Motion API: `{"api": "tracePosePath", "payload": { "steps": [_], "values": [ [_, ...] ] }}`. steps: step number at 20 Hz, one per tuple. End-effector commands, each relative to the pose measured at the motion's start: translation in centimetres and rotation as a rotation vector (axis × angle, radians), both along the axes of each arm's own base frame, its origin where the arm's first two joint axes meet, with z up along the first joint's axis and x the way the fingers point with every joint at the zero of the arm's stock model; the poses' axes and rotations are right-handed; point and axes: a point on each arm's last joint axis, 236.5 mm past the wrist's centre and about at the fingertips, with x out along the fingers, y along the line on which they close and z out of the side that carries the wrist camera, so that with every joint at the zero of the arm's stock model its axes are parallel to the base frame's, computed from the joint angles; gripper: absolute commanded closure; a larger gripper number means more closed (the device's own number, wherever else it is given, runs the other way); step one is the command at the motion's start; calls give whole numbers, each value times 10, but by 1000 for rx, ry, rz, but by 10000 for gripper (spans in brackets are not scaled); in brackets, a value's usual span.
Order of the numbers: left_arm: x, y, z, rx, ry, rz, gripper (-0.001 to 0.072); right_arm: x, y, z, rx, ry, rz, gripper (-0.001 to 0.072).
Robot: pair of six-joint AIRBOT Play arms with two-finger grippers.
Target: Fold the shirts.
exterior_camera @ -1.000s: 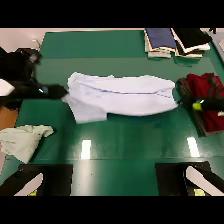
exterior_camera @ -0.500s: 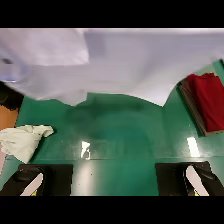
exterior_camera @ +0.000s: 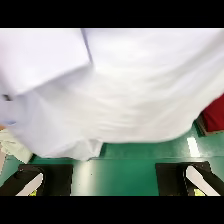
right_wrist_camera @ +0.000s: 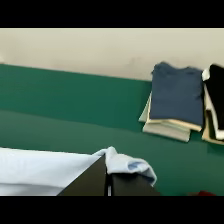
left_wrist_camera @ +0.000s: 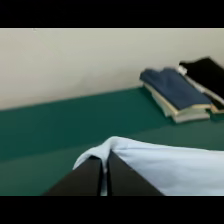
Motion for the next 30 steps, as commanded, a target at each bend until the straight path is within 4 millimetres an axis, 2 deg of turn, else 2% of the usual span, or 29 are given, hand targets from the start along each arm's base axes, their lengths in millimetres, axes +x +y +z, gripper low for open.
{"api": "tracePosePath", "payload": {
  "steps": [1, 4, 5, 7, 9, 11, 12, 14, 15, 17, 20, 24, 26, 27, 28, 29, 30],
  "values": [
    [75, -7, -138, 11, 381, -5, 681, 56, -5, -111, 7, 335, 17, 697],
    [121, -14, -257, -7, 633, -4, 681, 87, -5, -243, -53, 658, 23, 697],
    [133, -14, -293, -9, 696, 5, 681, 95, -5, -277, -55, 725, 25, 697],
    [155, -14, -347, -13, 776, 24, 681, 113, -7, -332, -26, 811, 16, 697],
    [175, -13, -379, -22, 799, 42, 682, 131, -11, -367, 2, 859, -4, 697],
    [196, -12, -396, -29, 784, 60, 682, 151, -16, -382, 12, 864, -13, 696],
    [203, -10, -396, -37, 774, 65, 681, 161, -17, -383, 10, 856, -12, 697],
    [205, -1, -393, -57, 776, 76, 681, 171, -18, -377, 3, 847, -6, 696],
    [201, 7, -393, -58, 805, 81, 681, 170, -19, -374, -6, 847, 0, 697],
    [178, 18, -405, -50, 916, 73, 681, 161, -19, -372, -23, 857, 8, 697],
    [144, 11, -432, 27, 1035, -29, 681, 139, -19, -390, -34, 887, -7, 696],
    [121, -5, -474, 20, 1112, -48, 681, 110, -14, -424, -10, 944, -18, 695],
    [113, -8, -487, 2, 1141, -46, 680, 95, -12, -439, -3, 984, -19, 693],
    [111, -8, -489, -8, 1150, -32, 666, 93, -12, -443, -1, 984, -24, 583],
    [112, -7, -489, -17, 1152, -20, 363, 93, -12, -445, 7, 980, -35, 308],
    [110, -6, -485, -38, 1169, -2, 150, 92, -11, -441, 19, 986, -44, 284],
    [105, -6, -479, -52, 1198, -4, 159, 90, -6, -433, 37, 989, -25, 285]
  ]
}}
